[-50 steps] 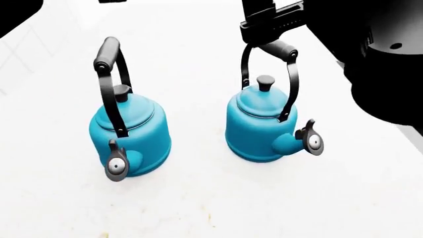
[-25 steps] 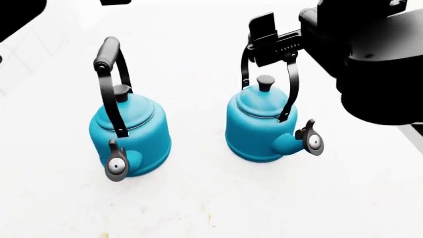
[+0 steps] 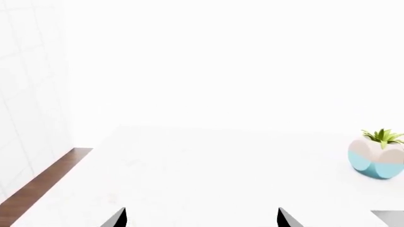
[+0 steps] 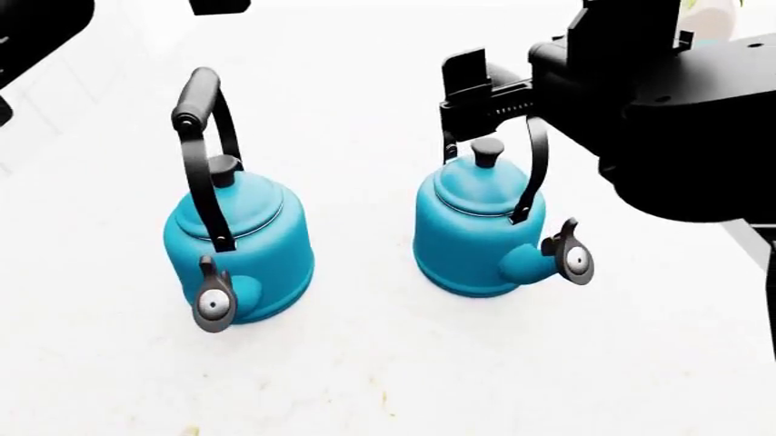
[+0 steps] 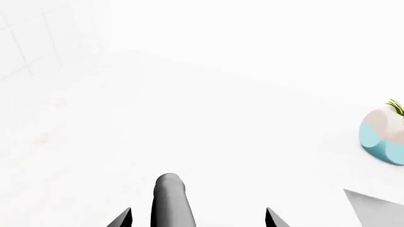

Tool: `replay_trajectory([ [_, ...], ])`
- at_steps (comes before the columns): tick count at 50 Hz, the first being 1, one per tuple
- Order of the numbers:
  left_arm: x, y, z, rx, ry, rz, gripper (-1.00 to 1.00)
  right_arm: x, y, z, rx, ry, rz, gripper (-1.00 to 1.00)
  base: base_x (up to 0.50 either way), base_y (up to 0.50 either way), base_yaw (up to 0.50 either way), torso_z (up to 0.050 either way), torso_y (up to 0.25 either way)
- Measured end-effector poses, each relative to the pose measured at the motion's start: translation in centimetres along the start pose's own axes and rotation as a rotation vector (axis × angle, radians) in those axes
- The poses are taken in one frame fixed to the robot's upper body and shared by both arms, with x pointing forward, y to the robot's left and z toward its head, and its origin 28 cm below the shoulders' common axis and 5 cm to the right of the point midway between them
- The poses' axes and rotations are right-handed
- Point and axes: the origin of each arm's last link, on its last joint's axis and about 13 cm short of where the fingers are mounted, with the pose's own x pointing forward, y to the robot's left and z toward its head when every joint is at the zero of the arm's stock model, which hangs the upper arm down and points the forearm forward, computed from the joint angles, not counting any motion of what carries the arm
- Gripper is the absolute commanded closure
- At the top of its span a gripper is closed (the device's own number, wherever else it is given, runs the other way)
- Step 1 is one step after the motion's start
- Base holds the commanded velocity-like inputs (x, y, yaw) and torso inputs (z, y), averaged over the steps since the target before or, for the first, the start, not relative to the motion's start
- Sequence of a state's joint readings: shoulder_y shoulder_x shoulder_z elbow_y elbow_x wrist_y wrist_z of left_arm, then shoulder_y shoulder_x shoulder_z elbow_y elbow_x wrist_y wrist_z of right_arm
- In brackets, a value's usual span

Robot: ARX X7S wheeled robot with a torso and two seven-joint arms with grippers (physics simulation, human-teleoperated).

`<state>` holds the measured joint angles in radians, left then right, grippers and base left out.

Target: Pick the kettle non electric and kettle non electric and place them in the sink. Then turn on the water.

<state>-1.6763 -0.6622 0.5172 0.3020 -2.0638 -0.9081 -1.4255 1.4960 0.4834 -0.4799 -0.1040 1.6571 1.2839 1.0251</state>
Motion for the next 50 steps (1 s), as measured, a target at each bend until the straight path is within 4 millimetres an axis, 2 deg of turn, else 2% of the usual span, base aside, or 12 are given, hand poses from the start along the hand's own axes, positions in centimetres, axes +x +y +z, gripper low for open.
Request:
replay_trajectory([
  [39,0.0,-0.2,-0.2,0.002,0.007,-0.009,-1.00,0.9,0.2,-1.7,0.029,0.153,0.074,-1.00,0.00,0.00,0.00,0.000,0.000],
  [40,0.0,-0.2,-0.2,0.002,0.007,-0.009,-1.00,0.9,0.2,-1.7,0.029,0.155,0.074,1.00,0.00,0.00,0.00,0.000,0.000],
  [50,0.0,-0.2,-0.2,0.002,0.008,-0.010,-1.00,0.9,0.1,-1.7,0.017,0.158,0.060,1.00,0.00,0.00,0.00,0.000,0.000],
])
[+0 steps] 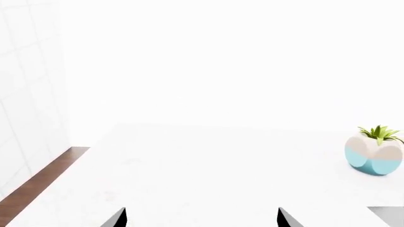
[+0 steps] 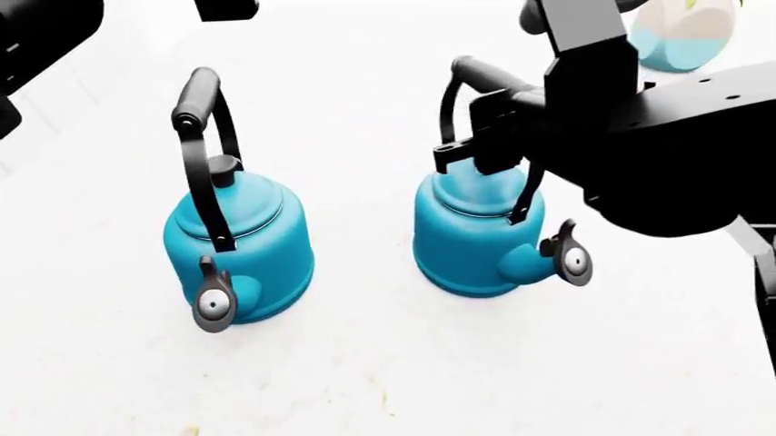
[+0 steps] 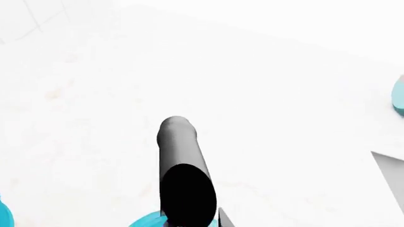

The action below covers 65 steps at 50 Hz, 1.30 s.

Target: Pick the kettle non electric and kettle non electric and place them in the sink. Then turn on the water.

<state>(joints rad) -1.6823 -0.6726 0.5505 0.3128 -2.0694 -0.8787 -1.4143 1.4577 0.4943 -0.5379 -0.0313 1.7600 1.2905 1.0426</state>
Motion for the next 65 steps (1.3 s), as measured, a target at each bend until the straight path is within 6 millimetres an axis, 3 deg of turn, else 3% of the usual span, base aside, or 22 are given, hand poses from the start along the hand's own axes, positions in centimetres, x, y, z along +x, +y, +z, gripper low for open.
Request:
replay_trajectory([
  [12,0.0,0.0,0.0,0.001,0.001,0.000,-1.00,-0.3,0.2,0.2,-0.009,-0.013,0.015,1.00,0.00,0.00,0.00,0.000,0.001],
  [32,0.0,-0.1,-0.1,0.006,0.006,0.003,-1.00,-2.4,0.2,2.2,-0.026,-0.106,0.001,1.00,0.00,0.00,0.00,0.000,0.001],
  [44,-1.0,-0.6,-0.1,0.039,0.049,0.114,-1.00,-3.8,-0.3,3.4,-0.046,-0.155,-0.056,1.00,0.00,0.00,0.00,0.000,0.001],
  [52,-1.6,-1.4,0.0,0.142,0.108,0.218,-1.00,-4.2,-0.5,3.7,-0.054,-0.170,-0.077,1.00,0.00,0.00,0.00,0.000,0.000],
  [65,-2.3,-1.9,-0.6,0.108,0.270,0.246,-1.00,-4.5,-0.6,3.9,-0.060,-0.178,-0.088,1.00,0.00,0.00,0.00,0.000,0.001],
])
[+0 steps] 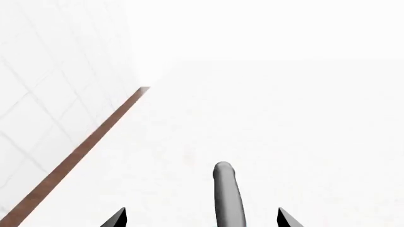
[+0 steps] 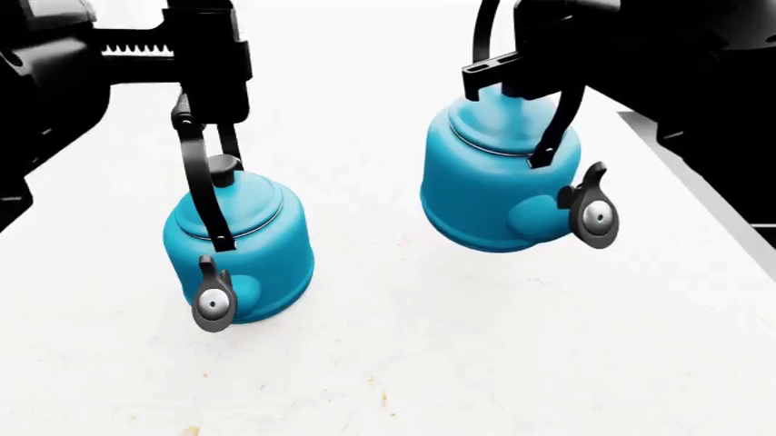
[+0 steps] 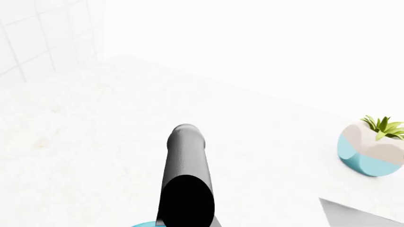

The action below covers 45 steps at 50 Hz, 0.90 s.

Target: Pick the kettle non electric and kettle non electric and place them in the sink. Then turn on the water.

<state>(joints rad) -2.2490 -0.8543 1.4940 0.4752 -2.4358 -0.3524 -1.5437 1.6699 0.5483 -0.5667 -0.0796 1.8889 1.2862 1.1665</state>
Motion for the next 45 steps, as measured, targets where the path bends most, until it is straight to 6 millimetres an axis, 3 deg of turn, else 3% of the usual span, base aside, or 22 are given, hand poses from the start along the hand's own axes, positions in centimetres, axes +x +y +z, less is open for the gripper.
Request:
replay_trajectory([
  [22,2.0,-0.8,-2.2,-0.037,0.213,-0.012,-1.00,0.0,0.0,0.1,-0.004,-0.002,0.000,1.00,0.00,0.00,0.00,0.000,0.001],
  [45,3.5,-1.2,-3.5,-0.038,0.249,-0.039,-1.00,-0.1,0.2,0.2,-0.012,-0.007,0.011,1.00,0.00,0.00,0.00,0.000,0.001],
])
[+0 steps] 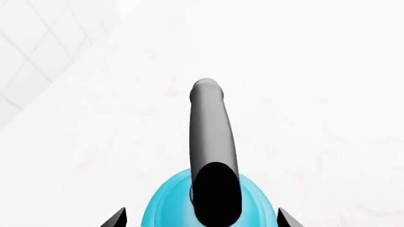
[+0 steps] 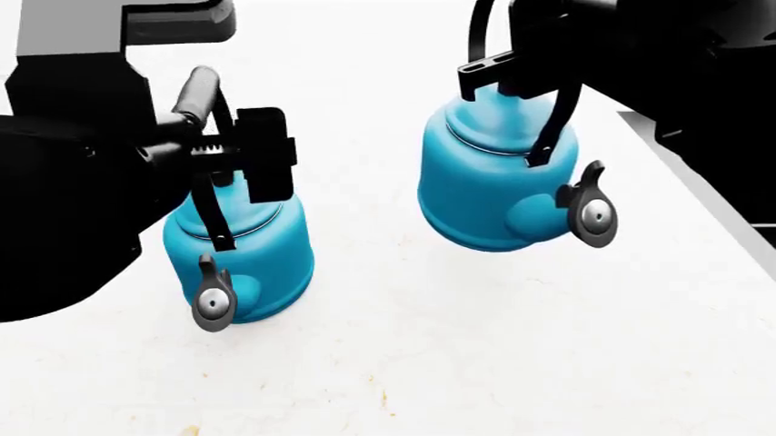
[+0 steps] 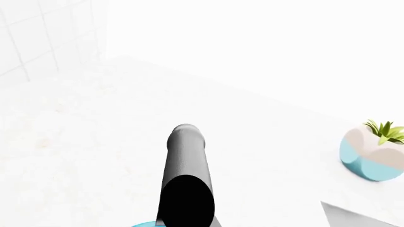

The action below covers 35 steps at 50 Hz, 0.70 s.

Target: Pick the kettle non electric and kettle non electric and place them in the sink. Then turn on the water.

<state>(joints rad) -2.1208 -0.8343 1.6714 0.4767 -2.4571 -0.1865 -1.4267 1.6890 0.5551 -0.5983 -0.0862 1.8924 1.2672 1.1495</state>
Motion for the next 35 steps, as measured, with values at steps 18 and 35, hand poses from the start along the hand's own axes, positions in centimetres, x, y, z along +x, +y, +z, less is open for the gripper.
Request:
replay_trajectory([
  [18,0.62,-0.04,-0.26,-0.010,-0.008,-0.012,1.00,-0.09,0.09,0.05,-0.004,-0.006,0.006,1.00,0.00,0.00,0.00,0.000,0.001],
  [35,0.28,0.68,0.70,-0.054,-0.120,-0.051,1.00,0.05,0.01,-0.31,-0.066,-0.039,0.005,1.00,0.00,0.00,0.00,0.001,0.001],
])
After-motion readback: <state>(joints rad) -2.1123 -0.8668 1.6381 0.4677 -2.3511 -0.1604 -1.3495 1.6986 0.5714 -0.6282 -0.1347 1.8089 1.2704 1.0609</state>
